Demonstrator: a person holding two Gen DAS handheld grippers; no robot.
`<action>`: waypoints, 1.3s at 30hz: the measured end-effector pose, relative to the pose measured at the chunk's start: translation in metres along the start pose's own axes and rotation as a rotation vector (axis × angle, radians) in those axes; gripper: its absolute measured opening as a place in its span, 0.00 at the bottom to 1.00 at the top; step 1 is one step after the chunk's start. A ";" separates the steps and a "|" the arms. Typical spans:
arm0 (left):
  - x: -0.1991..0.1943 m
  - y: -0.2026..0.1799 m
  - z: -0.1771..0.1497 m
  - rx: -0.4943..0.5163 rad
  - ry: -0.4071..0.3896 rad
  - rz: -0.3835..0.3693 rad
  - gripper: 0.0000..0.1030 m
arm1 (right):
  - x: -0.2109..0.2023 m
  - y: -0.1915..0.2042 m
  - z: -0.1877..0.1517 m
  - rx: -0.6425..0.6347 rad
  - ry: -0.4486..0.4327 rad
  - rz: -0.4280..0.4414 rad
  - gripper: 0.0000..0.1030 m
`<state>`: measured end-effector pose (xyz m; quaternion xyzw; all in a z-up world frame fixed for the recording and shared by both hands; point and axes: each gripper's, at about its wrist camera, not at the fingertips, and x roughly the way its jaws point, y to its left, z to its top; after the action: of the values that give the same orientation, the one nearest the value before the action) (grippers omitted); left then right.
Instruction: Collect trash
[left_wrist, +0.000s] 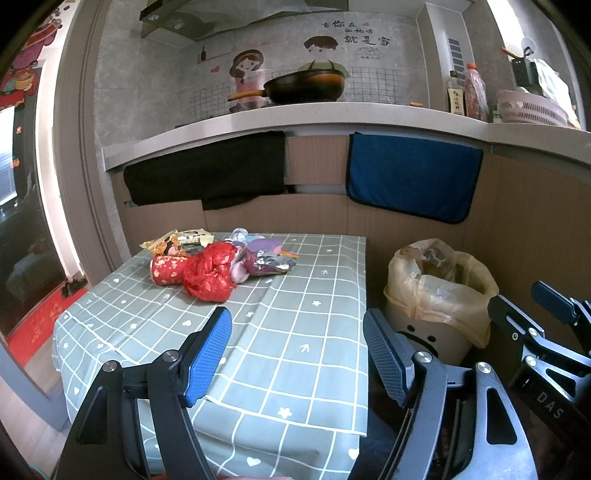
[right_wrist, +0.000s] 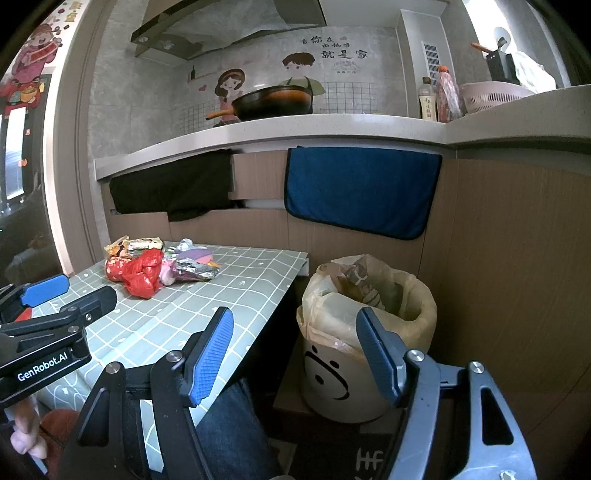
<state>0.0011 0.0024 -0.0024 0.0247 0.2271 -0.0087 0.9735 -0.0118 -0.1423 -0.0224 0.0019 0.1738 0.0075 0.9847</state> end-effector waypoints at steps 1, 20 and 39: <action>0.000 0.000 0.000 0.000 0.000 0.000 0.72 | 0.000 0.000 0.000 0.000 0.001 0.000 0.65; 0.000 -0.001 0.001 -0.002 -0.003 -0.001 0.72 | 0.000 0.000 0.001 0.003 0.006 0.002 0.65; 0.000 -0.002 0.003 -0.007 -0.010 -0.005 0.72 | -0.002 -0.002 0.003 0.004 0.000 -0.002 0.65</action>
<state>0.0021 0.0004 0.0000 0.0208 0.2225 -0.0107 0.9747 -0.0128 -0.1443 -0.0187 0.0039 0.1738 0.0062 0.9848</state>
